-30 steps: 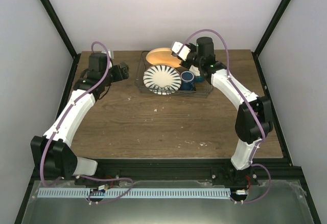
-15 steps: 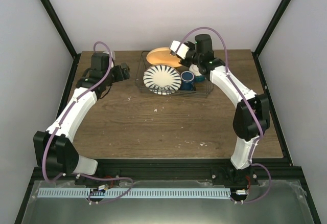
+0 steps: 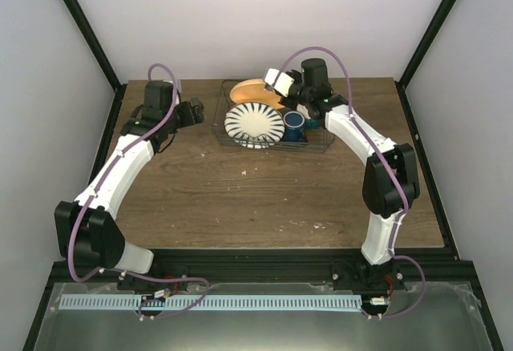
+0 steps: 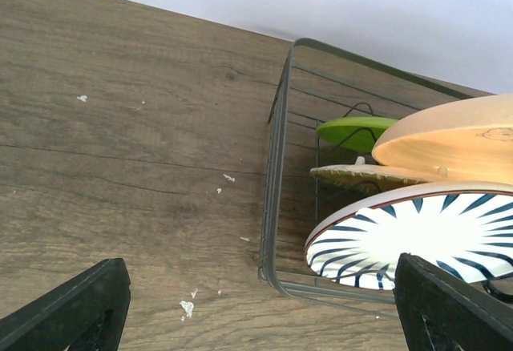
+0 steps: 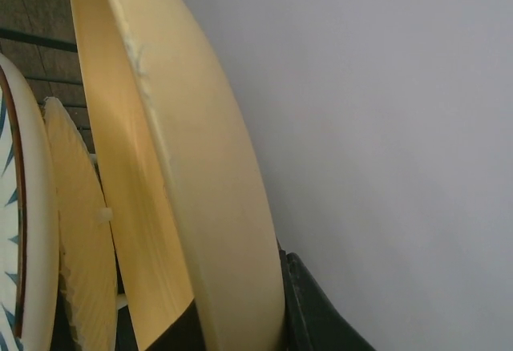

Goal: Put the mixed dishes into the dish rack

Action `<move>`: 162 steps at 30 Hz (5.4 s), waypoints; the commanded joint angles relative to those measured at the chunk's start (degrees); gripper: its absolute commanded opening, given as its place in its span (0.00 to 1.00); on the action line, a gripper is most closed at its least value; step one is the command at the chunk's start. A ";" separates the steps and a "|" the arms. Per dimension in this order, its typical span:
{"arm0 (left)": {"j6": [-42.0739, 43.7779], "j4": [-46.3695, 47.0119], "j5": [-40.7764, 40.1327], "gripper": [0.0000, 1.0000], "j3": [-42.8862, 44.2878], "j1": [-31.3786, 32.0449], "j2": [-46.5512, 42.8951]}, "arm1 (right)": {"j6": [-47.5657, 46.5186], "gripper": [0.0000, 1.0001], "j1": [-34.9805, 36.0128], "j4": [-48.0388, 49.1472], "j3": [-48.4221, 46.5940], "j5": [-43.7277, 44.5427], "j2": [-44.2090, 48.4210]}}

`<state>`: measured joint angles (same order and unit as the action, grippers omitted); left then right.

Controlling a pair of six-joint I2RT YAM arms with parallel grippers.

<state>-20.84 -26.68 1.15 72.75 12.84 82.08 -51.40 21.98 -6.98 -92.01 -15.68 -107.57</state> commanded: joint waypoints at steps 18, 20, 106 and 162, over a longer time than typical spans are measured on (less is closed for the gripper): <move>1.49 -0.70 1.60 0.91 1.96 -0.31 0.97 | 5.37 0.01 7.54 5.86 14.43 10.51 6.89; 1.66 -0.73 1.95 0.91 1.97 -0.30 0.97 | 6.28 0.01 7.67 6.39 15.22 12.44 7.17; 2.87 1.53 3.69 0.91 2.99 -0.27 3.29 | 26.88 0.01 9.69 -19.16 3.24 14.54 28.81; 5.81 0.39 7.07 0.91 4.68 -0.34 3.14 | 42.60 0.52 12.39 -18.88 34.92 -6.96 17.80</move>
<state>-15.97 -26.33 7.84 77.82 12.78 86.08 -8.25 33.95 -25.21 -54.98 -25.26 -90.26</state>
